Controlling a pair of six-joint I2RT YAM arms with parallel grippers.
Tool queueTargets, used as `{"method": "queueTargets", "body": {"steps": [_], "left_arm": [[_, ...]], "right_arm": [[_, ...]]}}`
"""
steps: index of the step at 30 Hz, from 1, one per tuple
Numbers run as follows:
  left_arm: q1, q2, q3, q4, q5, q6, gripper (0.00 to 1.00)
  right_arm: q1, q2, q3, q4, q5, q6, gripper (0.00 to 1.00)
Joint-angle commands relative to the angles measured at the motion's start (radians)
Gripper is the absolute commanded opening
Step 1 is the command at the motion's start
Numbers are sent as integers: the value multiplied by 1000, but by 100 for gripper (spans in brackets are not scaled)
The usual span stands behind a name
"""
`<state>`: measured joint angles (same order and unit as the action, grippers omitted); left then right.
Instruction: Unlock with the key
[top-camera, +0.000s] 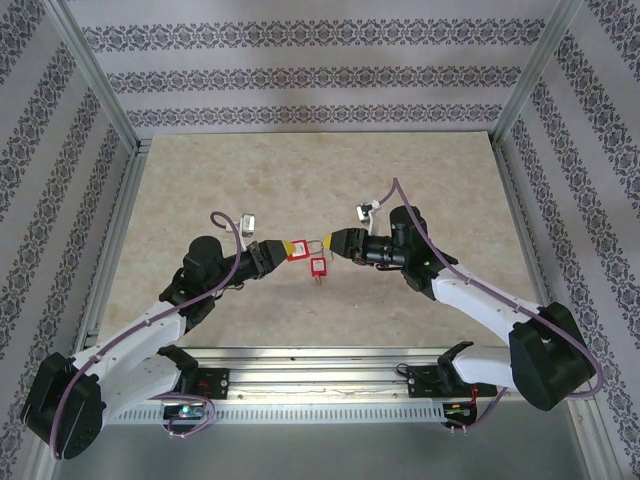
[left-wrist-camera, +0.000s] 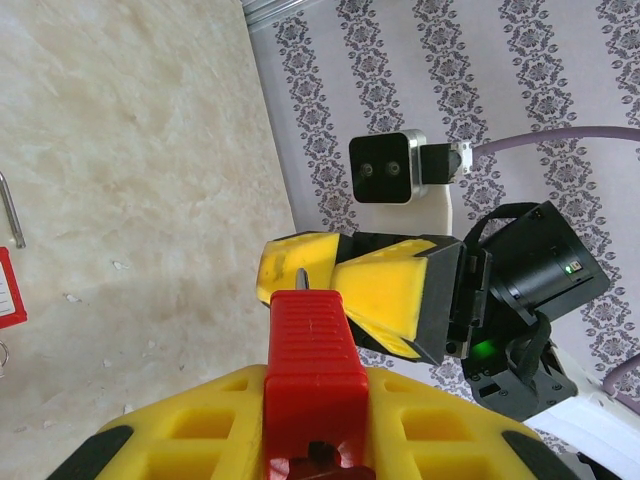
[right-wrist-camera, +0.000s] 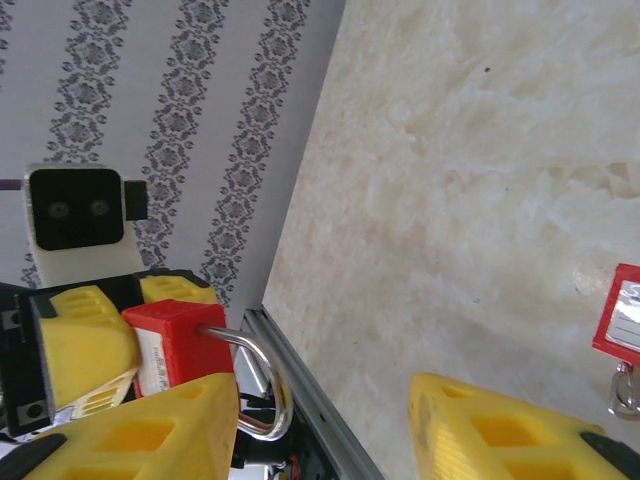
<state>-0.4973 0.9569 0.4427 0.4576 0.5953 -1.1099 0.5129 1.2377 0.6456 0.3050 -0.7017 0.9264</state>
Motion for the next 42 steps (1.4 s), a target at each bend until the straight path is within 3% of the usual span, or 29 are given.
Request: {"method": "queueTargets", "body": {"steps": [1, 9, 13, 18, 25, 42], "left_arm": [[3, 1, 11, 34, 12, 23, 2], [3, 0, 16, 35, 17, 25, 2], [3, -12, 17, 18, 19, 33, 2], [3, -32, 13, -5, 16, 42, 1], [4, -59, -8, -29, 23, 50, 1], [83, -158, -111, -73, 24, 62, 0]], "right_arm": [[1, -21, -9, 62, -38, 15, 48], [39, 23, -2, 97, -50, 17, 47], [69, 60, 13, 118, -48, 17, 41], [85, 73, 11, 128, -42, 22, 27], [71, 66, 8, 128, -42, 36, 0], [-36, 3, -37, 69, -89, 25, 0]]}}
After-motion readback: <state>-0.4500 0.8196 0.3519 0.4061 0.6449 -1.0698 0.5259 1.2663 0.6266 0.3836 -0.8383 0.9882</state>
